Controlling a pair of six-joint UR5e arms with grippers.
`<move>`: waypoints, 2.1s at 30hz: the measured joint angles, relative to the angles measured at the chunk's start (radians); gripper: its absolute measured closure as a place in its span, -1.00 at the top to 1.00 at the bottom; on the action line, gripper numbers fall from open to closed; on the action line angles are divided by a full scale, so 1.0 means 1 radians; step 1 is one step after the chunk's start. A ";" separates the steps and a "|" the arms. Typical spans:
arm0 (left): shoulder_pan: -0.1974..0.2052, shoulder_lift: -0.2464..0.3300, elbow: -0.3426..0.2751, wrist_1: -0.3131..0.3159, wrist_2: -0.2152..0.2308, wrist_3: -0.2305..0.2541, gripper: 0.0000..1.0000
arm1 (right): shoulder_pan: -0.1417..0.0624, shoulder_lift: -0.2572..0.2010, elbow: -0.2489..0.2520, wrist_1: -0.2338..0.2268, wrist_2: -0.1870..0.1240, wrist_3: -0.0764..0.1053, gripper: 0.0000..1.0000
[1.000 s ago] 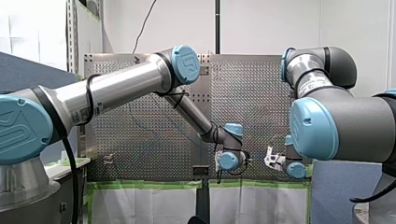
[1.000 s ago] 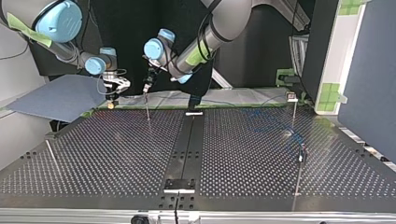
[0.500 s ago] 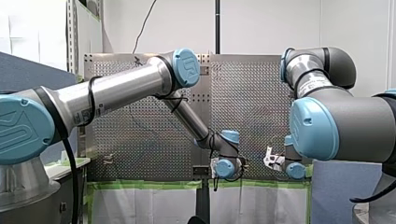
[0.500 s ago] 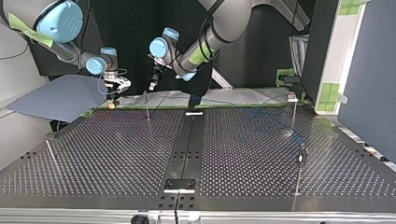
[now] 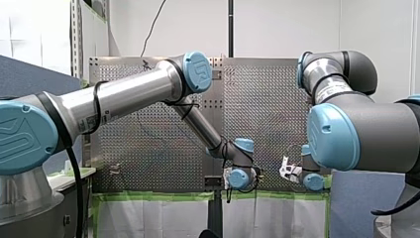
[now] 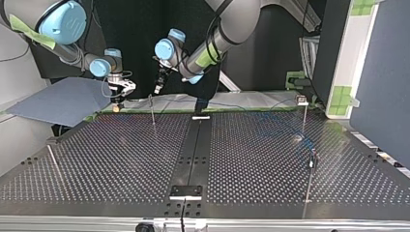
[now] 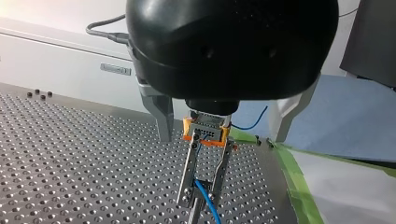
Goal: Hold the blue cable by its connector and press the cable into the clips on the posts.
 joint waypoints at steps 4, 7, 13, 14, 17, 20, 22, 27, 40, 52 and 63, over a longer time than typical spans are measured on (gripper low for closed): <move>-0.001 0.000 0.000 -0.004 0.000 0.000 0.99 | 0.000 0.002 0.000 -0.002 0.000 0.004 -1.00; -0.002 0.000 0.000 -0.008 -0.001 0.000 0.99 | 0.000 0.003 0.000 -0.003 0.000 0.009 -1.00; -0.006 0.000 0.000 -0.013 -0.003 0.000 0.99 | 0.000 0.003 0.000 -0.005 0.000 0.016 -1.00; -0.006 0.000 0.000 -0.015 -0.004 0.000 0.99 | 0.000 0.004 0.000 -0.005 0.000 0.017 -1.00; -0.007 0.000 0.000 -0.019 -0.004 0.000 0.99 | 0.000 0.004 0.000 -0.005 0.000 0.018 -1.00; -0.007 0.001 0.000 -0.026 -0.004 0.001 0.99 | 0.000 0.005 0.000 -0.004 0.000 0.019 -1.00; -0.008 0.001 0.000 -0.037 -0.005 0.005 0.99 | 0.000 0.005 0.000 -0.004 0.000 0.019 -1.00; -0.014 0.015 -0.006 -0.073 -0.007 0.018 0.99 | 0.000 0.006 0.000 -0.002 0.000 0.019 -1.00; -0.029 0.118 -0.104 -0.010 -0.021 0.023 0.99 | -0.002 0.007 0.000 -0.005 0.000 0.025 -1.00; 0.002 0.228 -0.214 0.068 -0.041 -0.047 0.99 | -0.003 0.010 0.000 -0.006 0.000 0.041 -1.00; 0.011 0.326 -0.313 -0.007 -0.042 -0.101 0.99 | -0.003 0.010 0.000 0.001 0.000 0.061 -1.00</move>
